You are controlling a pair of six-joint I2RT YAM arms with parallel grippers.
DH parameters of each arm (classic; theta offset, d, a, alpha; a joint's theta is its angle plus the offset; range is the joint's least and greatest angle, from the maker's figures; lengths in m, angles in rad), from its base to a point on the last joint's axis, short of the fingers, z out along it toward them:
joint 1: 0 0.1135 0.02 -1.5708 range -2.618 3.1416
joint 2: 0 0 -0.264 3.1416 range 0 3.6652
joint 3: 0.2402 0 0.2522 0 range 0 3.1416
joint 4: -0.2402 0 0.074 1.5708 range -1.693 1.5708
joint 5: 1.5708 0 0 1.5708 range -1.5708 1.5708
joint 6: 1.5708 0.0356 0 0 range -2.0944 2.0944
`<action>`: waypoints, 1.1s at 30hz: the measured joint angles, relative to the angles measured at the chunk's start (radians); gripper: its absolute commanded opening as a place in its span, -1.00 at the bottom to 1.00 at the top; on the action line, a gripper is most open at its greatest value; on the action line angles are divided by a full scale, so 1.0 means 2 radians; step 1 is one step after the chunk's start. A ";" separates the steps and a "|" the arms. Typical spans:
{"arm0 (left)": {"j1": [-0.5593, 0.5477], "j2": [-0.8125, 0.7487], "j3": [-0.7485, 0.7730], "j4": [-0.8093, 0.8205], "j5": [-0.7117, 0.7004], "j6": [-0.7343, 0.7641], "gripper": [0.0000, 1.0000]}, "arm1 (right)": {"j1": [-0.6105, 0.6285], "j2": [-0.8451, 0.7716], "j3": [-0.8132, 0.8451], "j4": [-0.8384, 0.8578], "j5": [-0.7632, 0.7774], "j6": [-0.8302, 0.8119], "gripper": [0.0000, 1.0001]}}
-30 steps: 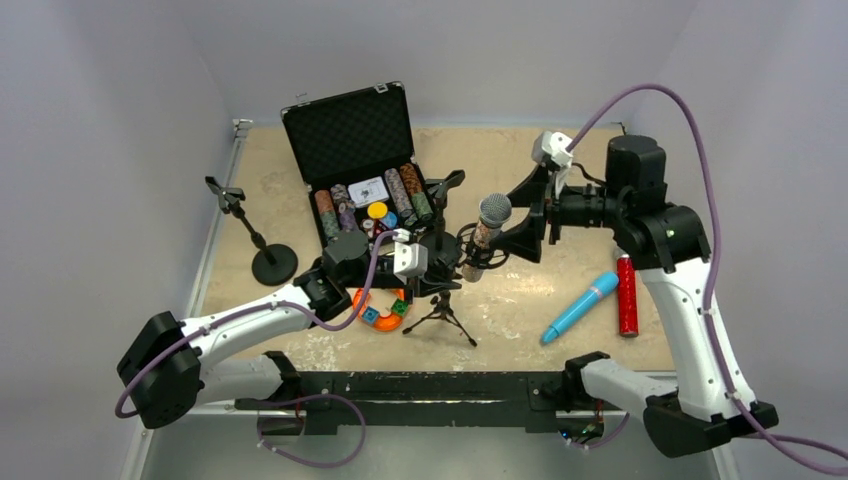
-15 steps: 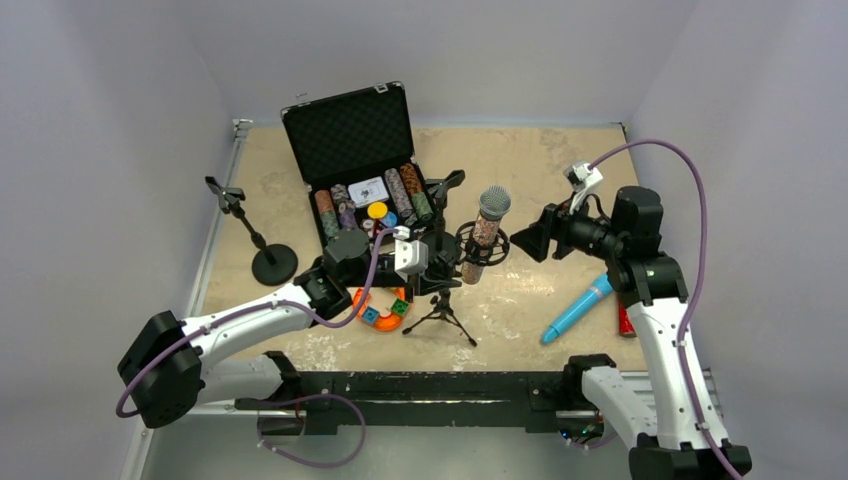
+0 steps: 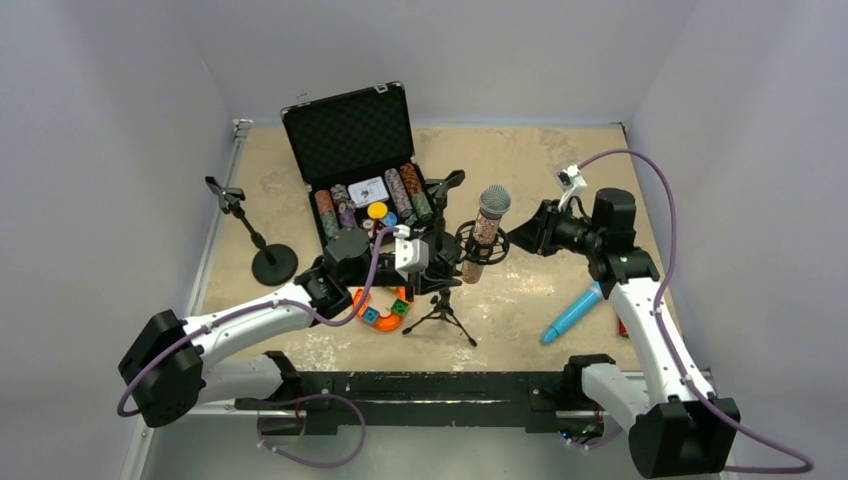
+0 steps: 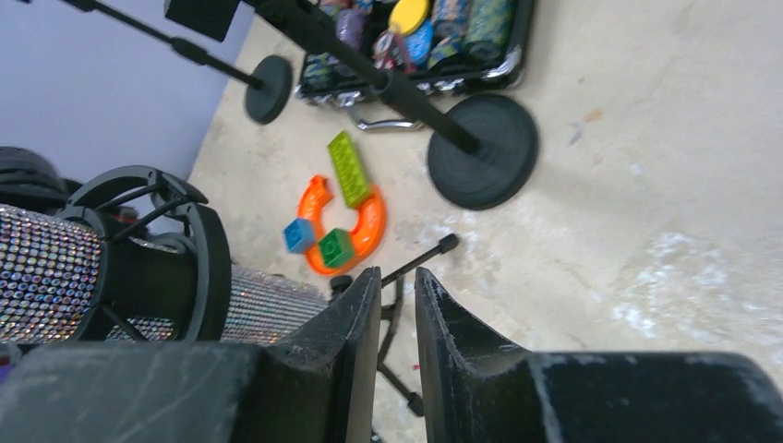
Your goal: Attach the microphones to the stand
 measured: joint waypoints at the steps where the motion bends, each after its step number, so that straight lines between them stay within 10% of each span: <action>1: 0.000 0.001 0.000 0.001 0.000 0.000 -1.00 | 0.000 0.006 -0.003 0.008 -0.010 0.009 -0.52; 10: 0.003 0.011 0.002 0.012 0.005 -0.011 -1.00 | 0.002 0.026 -0.013 0.078 -0.135 0.099 -0.53; 33: 0.005 0.075 0.044 0.032 0.066 -0.002 -1.00 | -0.006 -0.025 -0.017 0.196 -0.151 0.222 -0.52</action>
